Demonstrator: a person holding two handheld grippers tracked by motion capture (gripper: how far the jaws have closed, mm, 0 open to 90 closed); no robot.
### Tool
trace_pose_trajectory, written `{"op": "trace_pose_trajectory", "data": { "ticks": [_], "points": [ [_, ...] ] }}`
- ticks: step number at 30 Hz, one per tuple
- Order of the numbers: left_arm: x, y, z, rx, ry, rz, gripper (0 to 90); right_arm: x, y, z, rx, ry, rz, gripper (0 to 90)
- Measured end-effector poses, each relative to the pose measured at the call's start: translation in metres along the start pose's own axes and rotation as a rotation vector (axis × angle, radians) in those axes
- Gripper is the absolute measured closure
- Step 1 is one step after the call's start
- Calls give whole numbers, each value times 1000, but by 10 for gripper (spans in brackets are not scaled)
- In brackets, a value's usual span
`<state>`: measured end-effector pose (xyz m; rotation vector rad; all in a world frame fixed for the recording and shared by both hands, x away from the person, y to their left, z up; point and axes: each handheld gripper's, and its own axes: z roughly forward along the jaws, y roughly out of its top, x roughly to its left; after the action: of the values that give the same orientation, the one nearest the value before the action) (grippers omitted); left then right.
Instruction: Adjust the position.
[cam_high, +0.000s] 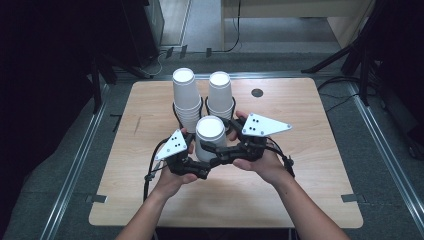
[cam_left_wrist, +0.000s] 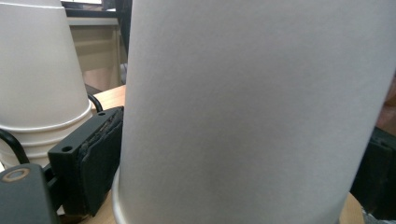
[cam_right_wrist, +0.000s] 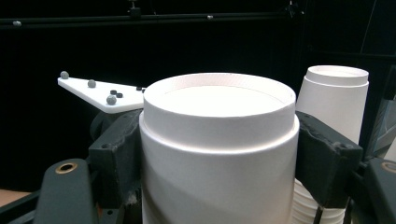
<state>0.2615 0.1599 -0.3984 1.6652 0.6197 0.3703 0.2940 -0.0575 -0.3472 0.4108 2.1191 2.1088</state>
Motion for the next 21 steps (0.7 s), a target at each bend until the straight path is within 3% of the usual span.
{"op": "trace_pose_trajectory", "data": {
  "ticks": [14,17,21],
  "points": [
    [0,0,-1,15,-7,23,81,-1,-1,-2,20,-1,-1,230],
    [1,0,-4,13,-7,25,110,-1,-1,-2,43,-14,-9,142],
    [3,0,-5,24,-8,31,110,0,-1,-2,54,-10,-13,129]
  ]
}}
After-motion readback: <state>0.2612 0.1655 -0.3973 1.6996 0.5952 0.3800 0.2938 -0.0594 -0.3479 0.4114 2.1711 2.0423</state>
